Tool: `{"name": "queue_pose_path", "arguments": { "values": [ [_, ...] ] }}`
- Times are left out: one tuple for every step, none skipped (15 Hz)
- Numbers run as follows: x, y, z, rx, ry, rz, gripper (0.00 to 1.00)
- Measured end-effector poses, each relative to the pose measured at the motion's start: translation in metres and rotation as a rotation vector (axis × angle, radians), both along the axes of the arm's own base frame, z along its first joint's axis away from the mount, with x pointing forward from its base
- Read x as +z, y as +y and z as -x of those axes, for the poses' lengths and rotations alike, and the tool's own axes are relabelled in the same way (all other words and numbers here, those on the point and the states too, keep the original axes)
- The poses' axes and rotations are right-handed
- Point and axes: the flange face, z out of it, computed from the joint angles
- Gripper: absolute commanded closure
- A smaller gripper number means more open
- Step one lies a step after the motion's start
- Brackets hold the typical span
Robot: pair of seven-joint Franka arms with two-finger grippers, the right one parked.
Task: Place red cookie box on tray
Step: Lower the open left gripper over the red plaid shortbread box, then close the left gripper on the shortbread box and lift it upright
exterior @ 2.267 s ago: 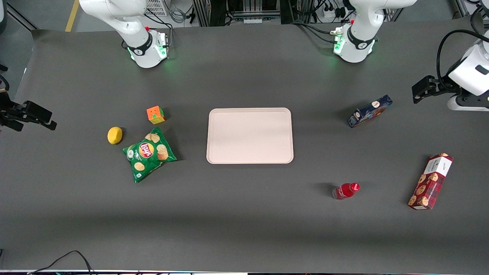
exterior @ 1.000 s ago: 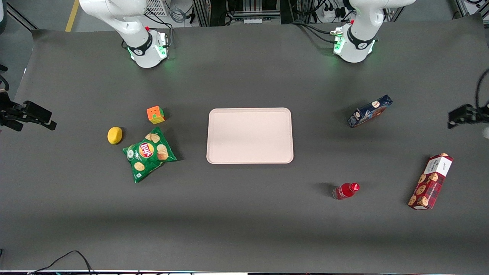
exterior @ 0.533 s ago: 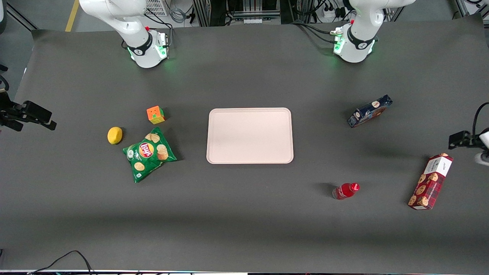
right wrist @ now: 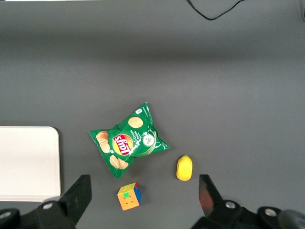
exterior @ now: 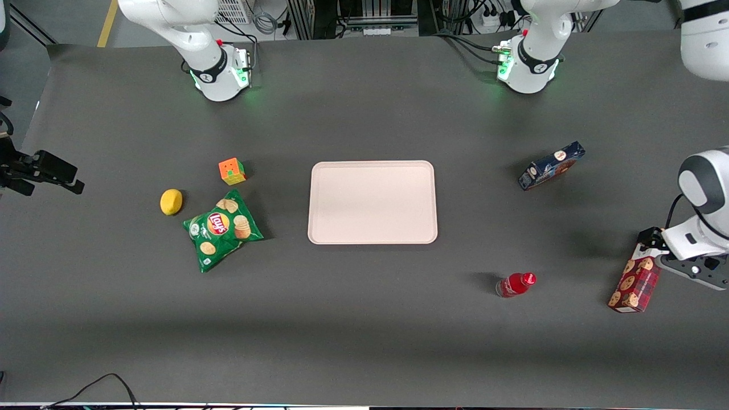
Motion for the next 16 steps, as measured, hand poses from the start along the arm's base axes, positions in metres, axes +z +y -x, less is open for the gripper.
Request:
{"name": "queue_pose_path", "arguments": {
  "values": [
    [-0.007,0.002,-0.001,-0.012,-0.001,-0.001,0.0],
    [-0.013,0.003,-0.001,-0.021,-0.004,0.008,0.0],
    [-0.019,0.005,-0.001,-0.03,-0.007,0.023,0.0],
    [-0.027,0.008,-0.001,-0.039,-0.011,0.043,0.0],
    [-0.036,0.01,0.0,-0.047,-0.015,0.065,0.0],
    [-0.046,0.012,0.0,-0.056,-0.018,0.084,0.0],
    [-0.057,0.014,0.001,-0.064,-0.015,0.098,0.0],
    [-0.068,0.016,0.003,-0.071,-0.008,0.106,0.0],
    [-0.077,0.019,0.004,-0.077,-0.001,0.106,0.01],
    [-0.084,0.022,0.004,-0.08,0.005,0.104,0.02],
    [-0.088,0.023,0.003,-0.082,0.007,0.103,0.12],
    [-0.09,0.024,0.002,-0.082,0.007,0.101,0.26],
    [-0.09,0.024,0.001,-0.084,0.005,0.1,0.37],
    [-0.089,0.023,0.0,-0.086,0.003,0.1,0.49],
    [-0.088,0.022,-0.001,-0.089,0.001,0.099,0.59],
    [-0.087,0.019,-0.002,-0.094,-0.001,0.098,0.66]
  ]
}}
